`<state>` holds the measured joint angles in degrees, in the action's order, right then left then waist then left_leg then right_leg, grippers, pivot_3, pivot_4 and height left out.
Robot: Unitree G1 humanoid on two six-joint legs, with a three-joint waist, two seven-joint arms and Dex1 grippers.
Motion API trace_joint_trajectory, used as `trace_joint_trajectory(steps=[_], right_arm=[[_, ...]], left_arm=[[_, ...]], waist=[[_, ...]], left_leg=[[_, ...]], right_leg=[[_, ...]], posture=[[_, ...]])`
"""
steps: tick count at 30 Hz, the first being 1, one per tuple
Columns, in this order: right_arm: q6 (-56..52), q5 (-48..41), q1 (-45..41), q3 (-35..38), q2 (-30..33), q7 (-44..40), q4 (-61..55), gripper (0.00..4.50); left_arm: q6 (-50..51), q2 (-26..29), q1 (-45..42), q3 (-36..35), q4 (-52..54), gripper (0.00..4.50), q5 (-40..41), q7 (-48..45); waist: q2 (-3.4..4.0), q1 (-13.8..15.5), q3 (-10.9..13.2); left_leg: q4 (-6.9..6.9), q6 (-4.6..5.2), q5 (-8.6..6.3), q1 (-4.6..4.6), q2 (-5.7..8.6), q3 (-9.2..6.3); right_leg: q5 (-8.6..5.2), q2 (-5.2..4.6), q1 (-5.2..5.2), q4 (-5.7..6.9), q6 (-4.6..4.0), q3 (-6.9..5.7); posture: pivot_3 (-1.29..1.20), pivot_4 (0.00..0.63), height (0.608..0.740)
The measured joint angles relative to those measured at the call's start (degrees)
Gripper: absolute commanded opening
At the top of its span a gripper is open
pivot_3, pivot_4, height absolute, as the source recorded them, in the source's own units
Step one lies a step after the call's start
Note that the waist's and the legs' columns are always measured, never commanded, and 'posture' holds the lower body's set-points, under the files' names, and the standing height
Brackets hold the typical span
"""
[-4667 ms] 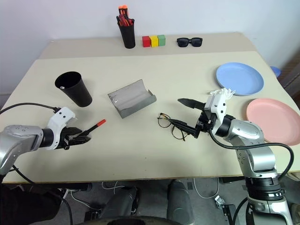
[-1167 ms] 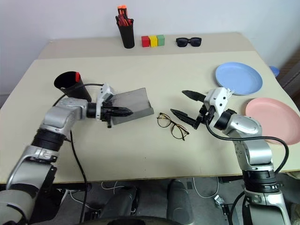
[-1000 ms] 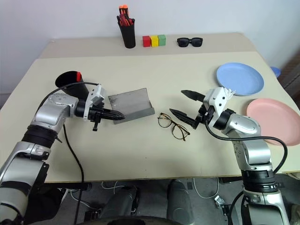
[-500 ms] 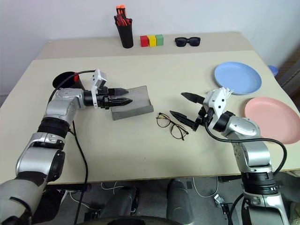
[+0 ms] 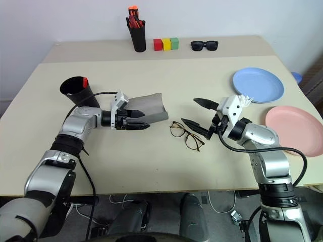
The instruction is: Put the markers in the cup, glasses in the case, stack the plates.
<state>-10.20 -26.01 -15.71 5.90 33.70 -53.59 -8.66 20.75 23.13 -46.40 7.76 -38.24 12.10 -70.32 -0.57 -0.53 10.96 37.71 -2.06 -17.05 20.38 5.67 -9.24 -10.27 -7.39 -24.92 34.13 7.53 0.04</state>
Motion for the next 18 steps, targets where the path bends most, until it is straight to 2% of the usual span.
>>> trace_joint_trajectory(steps=[1, 4, 10, 11, 18], right_arm=[[0.01, 0.01, 0.00, 0.00, 0.00, 0.02, 0.00, 4.03], [0.02, 0.02, 0.00, 0.00, 0.00, 0.04, 0.00, 4.03], [0.29, 0.08, 0.01, 0.01, 0.01, 0.28, 0.00, 4.03], [0.37, 0.09, 0.01, 0.01, 0.00, 0.30, 0.00, 4.03], [0.55, 0.30, 0.00, 0.00, 0.00, 0.33, 0.03, 4.03]], left_arm=[[-0.33, -0.28, -0.23, 0.14, -0.41, 3.97, -0.43, 0.29], [-0.65, -0.22, -0.58, 0.98, -0.92, 3.17, -1.51, -0.54], [1.29, -0.36, -0.45, 2.56, -0.45, 0.20, -1.60, -2.91], [1.60, -0.34, -0.42, 2.60, -0.17, 0.06, -1.54, -3.37], [4.12, 1.68, -0.42, 2.74, 0.94, 0.06, -1.43, -7.07]], waist=[[0.00, 0.01, 0.00], [0.02, -0.04, -0.01], [0.02, -0.09, -0.01], [0.02, -0.07, -0.01], [0.02, -0.37, -0.01]], left_leg=[[0.01, 0.00, 0.00, -0.01, 0.00, 0.00], [0.05, 0.00, 0.00, -0.03, 0.00, 0.00], [0.07, 0.02, -0.01, -0.02, 0.00, 0.00], [0.07, 0.02, -0.01, -0.02, 0.00, 0.00], [0.12, 0.04, -0.03, 0.00, -0.01, -0.01]], right_leg=[[0.00, 0.00, 0.02, 0.00, 0.00, 0.00], [0.01, 0.00, 0.06, 0.00, 0.02, 0.00], [0.01, 0.00, 0.06, 0.00, 0.02, 0.00], [0.01, 0.00, 0.06, 0.01, 0.02, 0.00], [0.02, 0.03, 0.04, 0.02, 0.03, 0.00]], posture=[[0.00, 0.150, 0.740], [0.00, 0.150, 0.740], [0.00, 0.150, 0.740], [0.00, 0.150, 0.740], [0.00, 0.150, 0.740]])
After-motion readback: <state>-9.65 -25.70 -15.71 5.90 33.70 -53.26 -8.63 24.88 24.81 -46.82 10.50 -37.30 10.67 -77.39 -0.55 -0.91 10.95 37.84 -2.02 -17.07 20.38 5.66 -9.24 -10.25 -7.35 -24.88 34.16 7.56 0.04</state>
